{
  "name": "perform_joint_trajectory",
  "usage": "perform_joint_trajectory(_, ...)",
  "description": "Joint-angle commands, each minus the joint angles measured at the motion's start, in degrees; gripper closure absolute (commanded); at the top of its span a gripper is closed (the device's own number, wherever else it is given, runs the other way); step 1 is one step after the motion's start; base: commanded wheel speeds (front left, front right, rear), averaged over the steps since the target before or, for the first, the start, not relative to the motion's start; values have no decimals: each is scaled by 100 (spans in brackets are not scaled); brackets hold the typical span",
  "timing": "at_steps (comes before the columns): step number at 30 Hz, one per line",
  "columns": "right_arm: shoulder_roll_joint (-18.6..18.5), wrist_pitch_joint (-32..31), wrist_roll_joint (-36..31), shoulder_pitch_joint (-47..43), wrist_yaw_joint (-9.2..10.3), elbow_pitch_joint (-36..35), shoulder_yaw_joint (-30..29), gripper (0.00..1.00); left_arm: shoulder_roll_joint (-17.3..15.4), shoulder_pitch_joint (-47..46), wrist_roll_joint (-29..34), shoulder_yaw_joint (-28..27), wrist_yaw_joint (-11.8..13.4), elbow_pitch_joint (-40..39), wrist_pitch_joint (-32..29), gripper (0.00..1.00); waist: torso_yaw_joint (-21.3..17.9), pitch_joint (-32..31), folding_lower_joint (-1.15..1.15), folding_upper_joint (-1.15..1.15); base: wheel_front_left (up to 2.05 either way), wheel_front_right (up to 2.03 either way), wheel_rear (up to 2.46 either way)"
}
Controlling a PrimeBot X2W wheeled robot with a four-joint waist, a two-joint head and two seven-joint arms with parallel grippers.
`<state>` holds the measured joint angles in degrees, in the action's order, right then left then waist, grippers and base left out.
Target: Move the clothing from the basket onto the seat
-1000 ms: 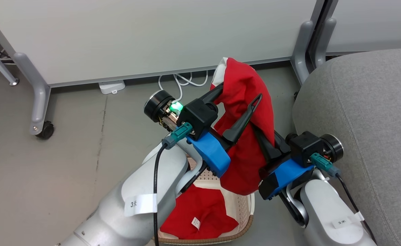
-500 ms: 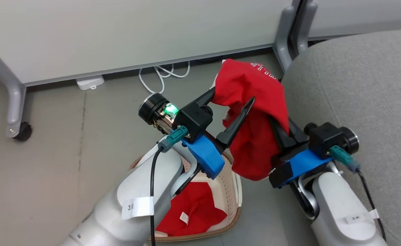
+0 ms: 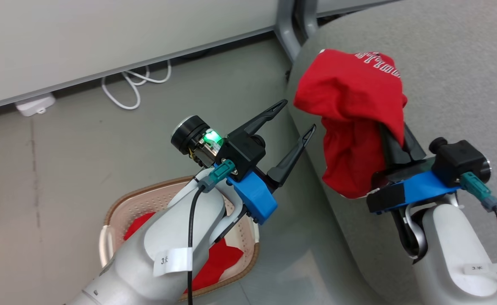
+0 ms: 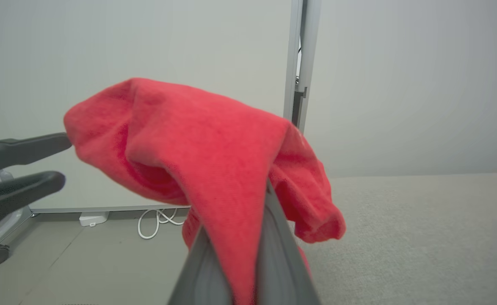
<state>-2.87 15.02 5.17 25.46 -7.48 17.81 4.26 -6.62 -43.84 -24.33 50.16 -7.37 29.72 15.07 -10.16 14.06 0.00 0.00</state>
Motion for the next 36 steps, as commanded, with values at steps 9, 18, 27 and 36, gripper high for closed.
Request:
perform_joint_trajectory(9,-2,24,-26,-352,-3,-390,-604,100,-75,-94,64,267,-10,-19,16,0,-773,328,0,0,0,0,0)
perform_joint_trajectory(18,-1,24,51,-703,-3,-556,-964,100,-82,-114,44,487,-13,9,15,0,-1078,465,0,0,0,0,0)
perform_joint_trajectory(27,-2,24,185,-929,-3,-594,-1022,100,-92,-155,3,582,-14,48,15,0,-1152,522,0,0,0,0,0)
perform_joint_trajectory(36,-2,24,55,-627,-3,-701,-963,100,-90,-182,-16,525,45,-46,15,0,-1085,562,0,0,0,0,0)
